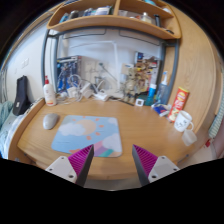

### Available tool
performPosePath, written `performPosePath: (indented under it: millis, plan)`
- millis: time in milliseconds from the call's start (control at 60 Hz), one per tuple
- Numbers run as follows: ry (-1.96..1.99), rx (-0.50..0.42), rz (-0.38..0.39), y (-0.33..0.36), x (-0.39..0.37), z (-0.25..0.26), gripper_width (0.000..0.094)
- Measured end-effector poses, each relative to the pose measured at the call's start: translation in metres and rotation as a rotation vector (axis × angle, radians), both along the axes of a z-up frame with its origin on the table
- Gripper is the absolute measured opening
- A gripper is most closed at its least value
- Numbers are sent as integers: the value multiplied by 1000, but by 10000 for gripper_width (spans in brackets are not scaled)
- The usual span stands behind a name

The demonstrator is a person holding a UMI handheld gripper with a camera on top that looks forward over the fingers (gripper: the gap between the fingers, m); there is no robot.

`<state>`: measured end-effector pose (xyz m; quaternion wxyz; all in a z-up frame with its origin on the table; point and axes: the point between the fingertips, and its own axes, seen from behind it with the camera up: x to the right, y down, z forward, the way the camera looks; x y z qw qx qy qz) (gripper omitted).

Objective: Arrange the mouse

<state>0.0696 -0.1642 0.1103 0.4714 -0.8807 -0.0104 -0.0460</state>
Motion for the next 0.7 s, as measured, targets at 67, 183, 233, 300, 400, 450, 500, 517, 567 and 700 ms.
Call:
performPosePath:
  millis: [67,183,233,300,400,450,500,517,567,700]
  plan:
    - [20,-13,42,-1,-29,-3,772]
    - [59,-49,115,3,-88,-8,770]
    - [69,-69,151,8,-111,-10,769]
    - [65,-84,194,24,-140,-12,771]
    - [60,-105,223,53,-171,-16,772]
    - [68,-116,225,69,-182,-17,770]
    - [69,-123,222,88,-191,-19,770]
    - [67,-125,219,95,-193,-19,770]
    - [59,-125,213,116,-199,-18,770]
    - [70,-114,195,173,-211,-13,769]
